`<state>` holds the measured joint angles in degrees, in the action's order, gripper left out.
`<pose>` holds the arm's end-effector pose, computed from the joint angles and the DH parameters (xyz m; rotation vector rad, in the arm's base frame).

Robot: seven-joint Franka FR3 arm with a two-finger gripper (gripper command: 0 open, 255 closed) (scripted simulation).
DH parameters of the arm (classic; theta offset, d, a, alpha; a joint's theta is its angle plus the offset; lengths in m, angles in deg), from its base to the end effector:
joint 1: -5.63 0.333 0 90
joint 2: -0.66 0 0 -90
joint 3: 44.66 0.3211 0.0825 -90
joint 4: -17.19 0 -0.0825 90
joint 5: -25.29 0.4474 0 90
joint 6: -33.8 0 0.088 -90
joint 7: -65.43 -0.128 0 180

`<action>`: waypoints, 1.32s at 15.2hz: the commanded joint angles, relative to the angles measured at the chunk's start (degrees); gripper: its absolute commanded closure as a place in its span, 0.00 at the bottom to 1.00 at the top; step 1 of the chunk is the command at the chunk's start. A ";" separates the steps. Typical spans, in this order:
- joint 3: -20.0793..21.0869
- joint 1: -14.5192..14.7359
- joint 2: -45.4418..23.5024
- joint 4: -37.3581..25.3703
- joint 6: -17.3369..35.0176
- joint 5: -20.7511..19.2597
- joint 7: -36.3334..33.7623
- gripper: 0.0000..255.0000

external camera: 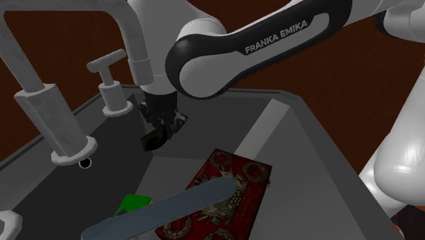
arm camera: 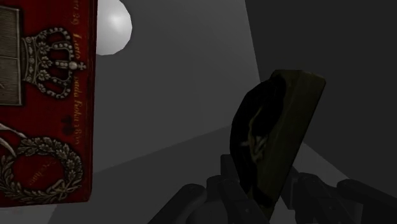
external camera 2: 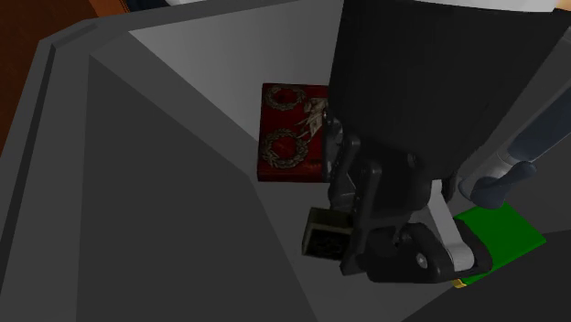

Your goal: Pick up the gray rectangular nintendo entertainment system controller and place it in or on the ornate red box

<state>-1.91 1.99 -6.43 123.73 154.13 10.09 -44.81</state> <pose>0.5339 0.3964 0.4429 -2.5482 1.6239 -0.2883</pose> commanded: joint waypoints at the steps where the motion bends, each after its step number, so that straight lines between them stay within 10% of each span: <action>1: 0.12 0.02 0.30 -1.43 -1.63 0.45 0.42 1.00; 7: 0.06 -1.02 14.86 10.81 0.62 11.74 5.37 1.00; 20: -5.55 9.02 39.14 31.37 -0.01 27.11 10.79 1.00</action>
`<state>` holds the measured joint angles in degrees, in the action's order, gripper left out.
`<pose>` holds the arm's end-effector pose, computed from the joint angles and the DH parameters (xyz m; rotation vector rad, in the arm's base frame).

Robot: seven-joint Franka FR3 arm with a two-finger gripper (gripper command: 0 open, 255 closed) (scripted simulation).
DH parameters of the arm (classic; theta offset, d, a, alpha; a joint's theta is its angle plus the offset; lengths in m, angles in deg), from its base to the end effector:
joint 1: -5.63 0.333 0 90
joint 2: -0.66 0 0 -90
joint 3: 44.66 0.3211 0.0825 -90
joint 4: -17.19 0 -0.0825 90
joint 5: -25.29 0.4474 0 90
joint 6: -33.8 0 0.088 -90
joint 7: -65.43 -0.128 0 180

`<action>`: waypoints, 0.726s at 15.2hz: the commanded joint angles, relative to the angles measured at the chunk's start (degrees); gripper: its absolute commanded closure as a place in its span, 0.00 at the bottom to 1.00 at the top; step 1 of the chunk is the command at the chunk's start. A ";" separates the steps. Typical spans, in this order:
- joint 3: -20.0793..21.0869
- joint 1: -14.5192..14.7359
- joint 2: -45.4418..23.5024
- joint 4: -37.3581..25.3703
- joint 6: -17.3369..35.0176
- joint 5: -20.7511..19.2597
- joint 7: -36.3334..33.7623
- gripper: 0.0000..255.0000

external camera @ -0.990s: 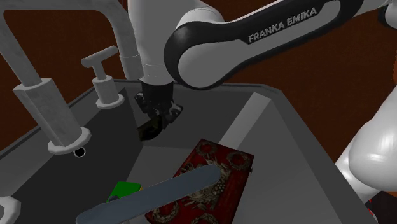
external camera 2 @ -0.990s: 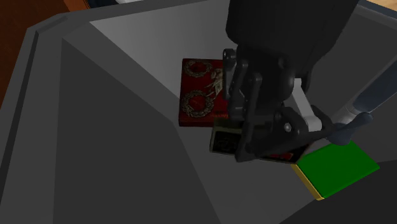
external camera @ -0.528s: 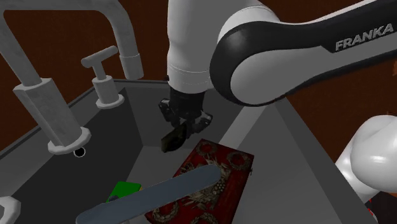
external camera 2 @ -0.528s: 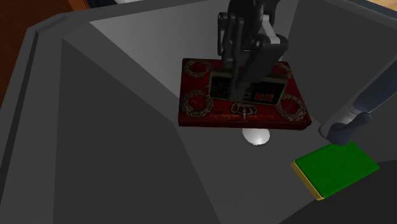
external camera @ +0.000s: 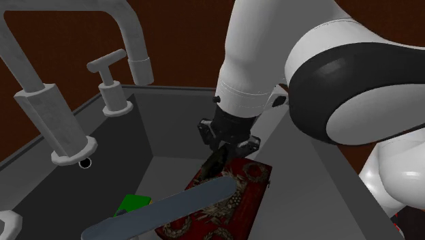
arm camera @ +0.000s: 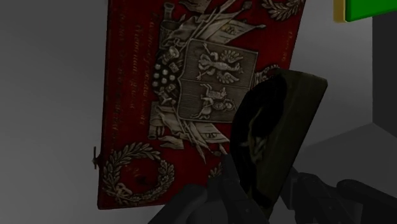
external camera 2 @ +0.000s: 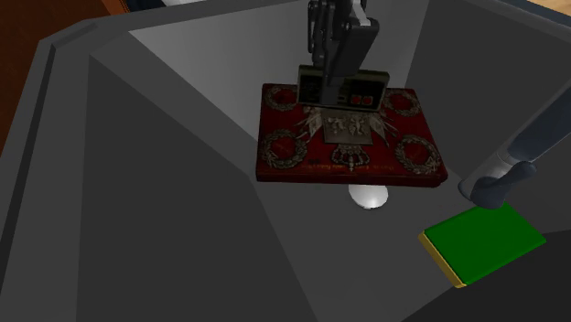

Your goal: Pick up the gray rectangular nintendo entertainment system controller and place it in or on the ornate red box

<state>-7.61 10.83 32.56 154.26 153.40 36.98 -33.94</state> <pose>0.3500 0.3418 0.4540 -2.5493 1.6238 -0.2879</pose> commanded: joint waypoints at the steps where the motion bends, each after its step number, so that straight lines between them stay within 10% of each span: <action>1: 0.40 0.17 -0.05 1.45 1.53 0.27 -0.18 1.00; 11: 3.37 -0.36 -3.00 7.07 10.03 0.42 -1.54 1.00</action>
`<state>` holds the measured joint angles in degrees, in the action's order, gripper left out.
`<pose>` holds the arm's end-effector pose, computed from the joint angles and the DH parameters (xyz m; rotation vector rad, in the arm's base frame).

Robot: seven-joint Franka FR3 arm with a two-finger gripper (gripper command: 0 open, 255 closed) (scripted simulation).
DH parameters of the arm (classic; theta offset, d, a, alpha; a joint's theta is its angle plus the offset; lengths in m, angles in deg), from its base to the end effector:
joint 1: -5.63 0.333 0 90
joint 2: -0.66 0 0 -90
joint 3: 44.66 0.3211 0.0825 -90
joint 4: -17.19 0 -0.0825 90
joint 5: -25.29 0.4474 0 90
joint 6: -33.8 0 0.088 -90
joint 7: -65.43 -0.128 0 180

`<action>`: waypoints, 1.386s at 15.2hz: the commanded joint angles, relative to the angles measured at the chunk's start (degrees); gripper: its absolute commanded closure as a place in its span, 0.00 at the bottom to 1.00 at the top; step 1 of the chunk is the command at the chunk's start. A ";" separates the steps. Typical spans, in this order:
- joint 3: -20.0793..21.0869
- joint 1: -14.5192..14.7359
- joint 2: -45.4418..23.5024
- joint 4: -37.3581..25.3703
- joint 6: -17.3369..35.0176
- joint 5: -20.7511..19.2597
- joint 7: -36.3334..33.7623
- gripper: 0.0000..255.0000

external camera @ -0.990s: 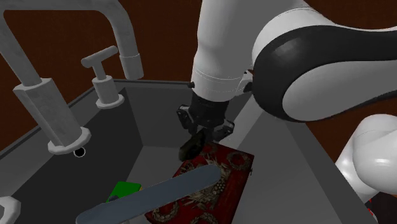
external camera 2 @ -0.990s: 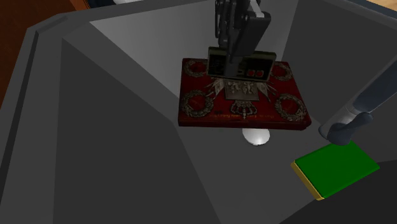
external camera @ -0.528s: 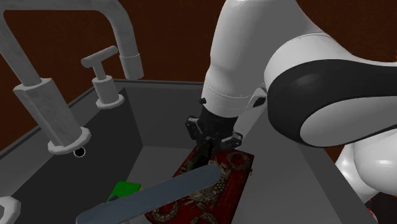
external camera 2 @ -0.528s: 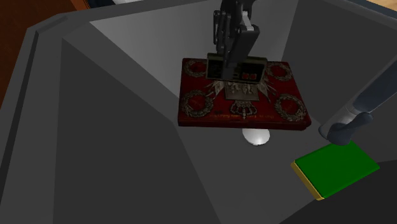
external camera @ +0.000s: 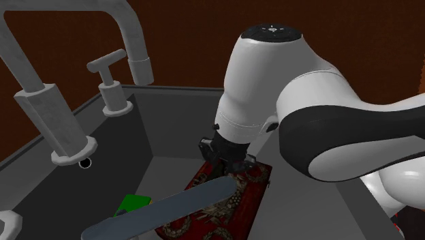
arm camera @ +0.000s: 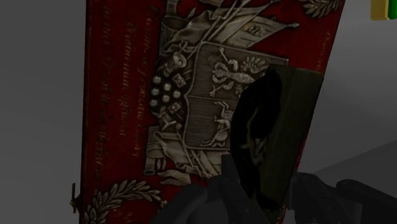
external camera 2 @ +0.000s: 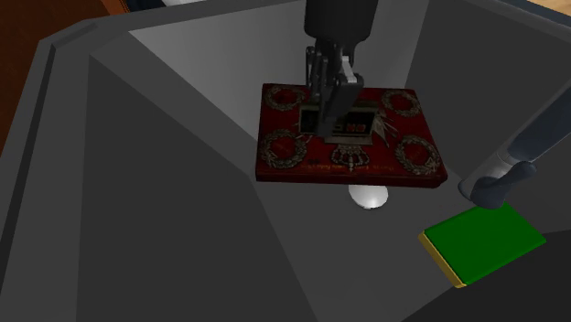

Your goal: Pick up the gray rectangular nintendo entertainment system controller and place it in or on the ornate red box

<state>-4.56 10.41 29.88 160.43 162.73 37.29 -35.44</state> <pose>0.3469 0.3404 0.3897 -2.5402 1.6217 -0.2931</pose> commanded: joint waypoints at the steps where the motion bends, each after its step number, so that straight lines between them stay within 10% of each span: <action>1: 0.30 0.08 -0.32 0.91 0.70 0.09 -0.05 1.00; 8: 0.21 0.18 -0.38 0.91 0.72 0.00 -0.12 1.00; 9: -0.01 0.21 -0.22 1.00 0.65 0.04 0.11 0.00; 21: -2.66 1.85 3.92 -3.20 -7.62 0.63 0.76 0.00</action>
<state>-7.10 12.21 33.64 157.38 155.46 37.90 -34.73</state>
